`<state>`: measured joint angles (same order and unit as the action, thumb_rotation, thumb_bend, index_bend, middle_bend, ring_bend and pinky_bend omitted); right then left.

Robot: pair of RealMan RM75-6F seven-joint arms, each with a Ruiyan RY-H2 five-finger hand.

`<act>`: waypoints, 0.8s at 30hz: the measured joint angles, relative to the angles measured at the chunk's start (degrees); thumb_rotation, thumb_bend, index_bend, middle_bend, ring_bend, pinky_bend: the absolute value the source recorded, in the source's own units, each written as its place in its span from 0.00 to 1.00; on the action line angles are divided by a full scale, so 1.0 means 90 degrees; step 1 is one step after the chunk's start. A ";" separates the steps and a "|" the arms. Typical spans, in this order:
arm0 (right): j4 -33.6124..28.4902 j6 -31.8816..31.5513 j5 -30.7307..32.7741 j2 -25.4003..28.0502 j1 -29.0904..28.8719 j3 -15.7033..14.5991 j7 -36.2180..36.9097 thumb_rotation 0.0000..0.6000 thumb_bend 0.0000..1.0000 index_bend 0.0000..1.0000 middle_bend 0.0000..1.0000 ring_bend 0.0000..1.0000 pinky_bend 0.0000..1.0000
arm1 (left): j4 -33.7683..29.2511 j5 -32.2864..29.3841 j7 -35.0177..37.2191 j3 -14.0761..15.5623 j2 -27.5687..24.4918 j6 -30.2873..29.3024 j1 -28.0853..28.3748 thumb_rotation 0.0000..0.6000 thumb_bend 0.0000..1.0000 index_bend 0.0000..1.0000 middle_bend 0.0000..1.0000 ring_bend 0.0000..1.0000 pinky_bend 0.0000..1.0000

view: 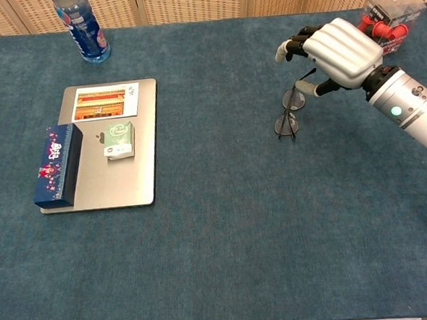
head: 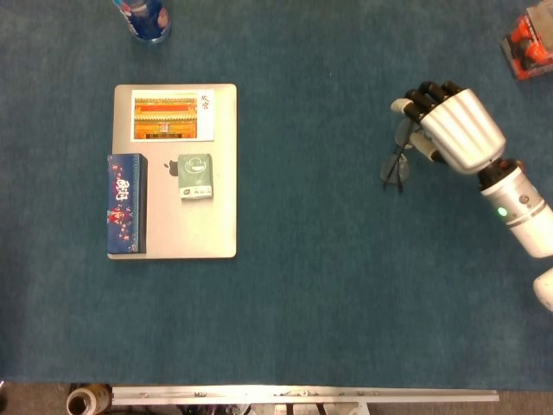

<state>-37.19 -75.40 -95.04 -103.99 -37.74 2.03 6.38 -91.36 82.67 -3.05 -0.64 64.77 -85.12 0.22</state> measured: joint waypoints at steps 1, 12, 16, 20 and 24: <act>0.0040 0.0015 0.0009 -0.0027 -0.0007 0.0001 0.0016 1.00 0.26 0.37 0.42 0.34 0.52 | 0.0001 0.0001 0.0002 0.0000 -0.0002 0.0001 -0.0001 1.00 0.00 0.48 0.46 0.34 0.44; 0.0523 0.0207 0.0109 -0.0320 -0.0069 -0.0008 0.0197 1.00 0.26 0.37 0.42 0.34 0.52 | 0.0027 -0.0016 0.0030 -0.0002 0.0003 0.0020 -0.0004 1.00 0.00 0.48 0.46 0.34 0.44; 0.0660 0.0276 0.0140 -0.0405 -0.0086 -0.0018 0.0252 1.00 0.26 0.37 0.42 0.34 0.52 | 0.0044 -0.0013 0.0050 0.0000 0.0003 0.0021 -0.0007 1.00 0.00 0.48 0.46 0.34 0.44; 0.0793 0.0349 0.0164 -0.0489 -0.0099 -0.0036 0.0298 1.00 0.26 0.37 0.42 0.34 0.52 | 0.0032 -0.0014 0.0044 -0.0001 -0.0001 0.0020 -0.0009 1.00 0.00 0.48 0.46 0.34 0.44; 0.0934 0.0420 0.0190 -0.0573 -0.0111 -0.0052 0.0338 1.00 0.26 0.37 0.42 0.34 0.52 | 0.0034 -0.0008 0.0058 -0.0001 -0.0009 0.0009 -0.0015 1.00 0.00 0.48 0.46 0.34 0.44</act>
<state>-28.79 -71.62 -93.32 -109.15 -38.74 1.56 9.42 -91.05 82.60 -2.54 -0.65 64.69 -85.04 0.09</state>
